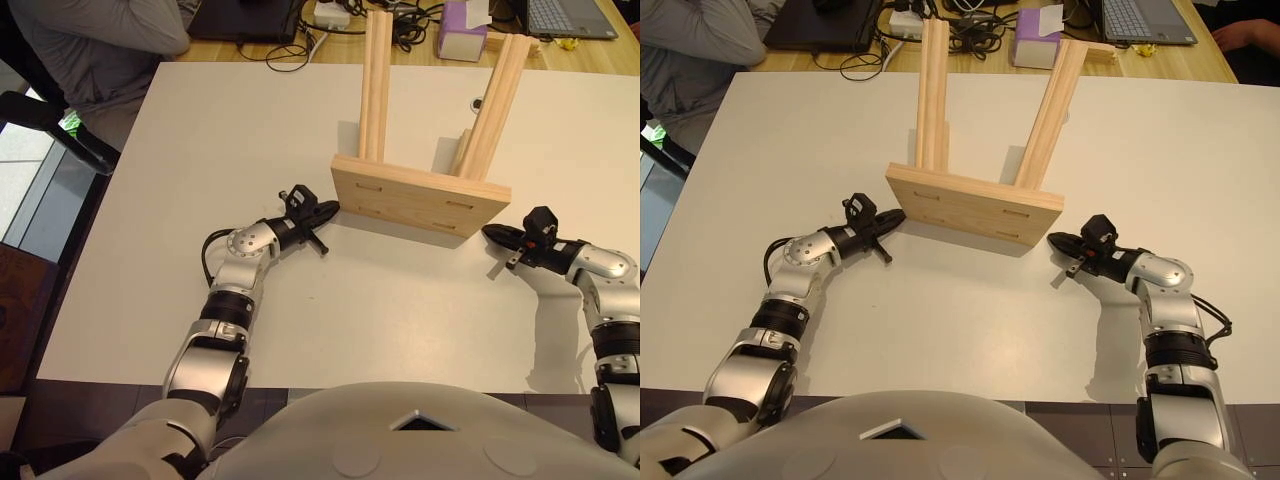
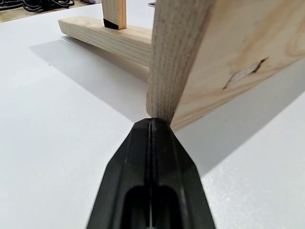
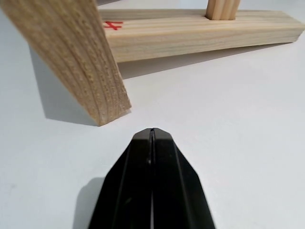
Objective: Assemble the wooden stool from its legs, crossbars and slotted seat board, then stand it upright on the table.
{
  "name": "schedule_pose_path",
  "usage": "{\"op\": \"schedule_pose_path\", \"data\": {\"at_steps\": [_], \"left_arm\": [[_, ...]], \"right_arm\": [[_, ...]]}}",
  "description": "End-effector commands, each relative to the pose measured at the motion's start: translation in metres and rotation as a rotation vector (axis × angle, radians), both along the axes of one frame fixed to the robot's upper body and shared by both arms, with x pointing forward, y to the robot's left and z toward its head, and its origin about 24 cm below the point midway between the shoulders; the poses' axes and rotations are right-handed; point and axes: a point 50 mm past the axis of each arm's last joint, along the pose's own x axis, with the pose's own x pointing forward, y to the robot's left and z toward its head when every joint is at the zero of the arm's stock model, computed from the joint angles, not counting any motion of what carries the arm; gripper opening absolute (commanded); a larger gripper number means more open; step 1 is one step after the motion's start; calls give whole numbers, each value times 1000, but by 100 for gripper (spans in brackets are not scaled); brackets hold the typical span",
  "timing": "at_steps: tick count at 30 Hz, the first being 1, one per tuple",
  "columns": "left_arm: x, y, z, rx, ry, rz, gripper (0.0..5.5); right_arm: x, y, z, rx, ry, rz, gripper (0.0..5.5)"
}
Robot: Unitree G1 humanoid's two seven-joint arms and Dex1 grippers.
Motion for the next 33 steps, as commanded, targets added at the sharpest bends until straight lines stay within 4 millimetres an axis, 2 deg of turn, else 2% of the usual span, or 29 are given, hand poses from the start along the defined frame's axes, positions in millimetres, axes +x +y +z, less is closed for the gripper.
{"op": "schedule_pose_path", "data": {"at_steps": [1, 13, 23, 27, 33], "left_arm": [[-19, 7, -24, 61, 127, -9, 2], [-18, 26, -24, 119, 118, 41, 2], [-26, 11, -21, 58, 129, -72, 2], [-21, 8, -21, 59, 120, -31, 2], [-16, 15, -23, 99, 116, 24, 2]], "right_arm": [[2, 1, 1, -3, -1, 5, 0], [2, 2, 0, 0, -5, 3, 0], [3, 2, 1, 2, -7, -2, 0], [3, 5, 0, 8, -5, 5, 0], [2, 3, 1, 6, -5, 0, 0]]}}
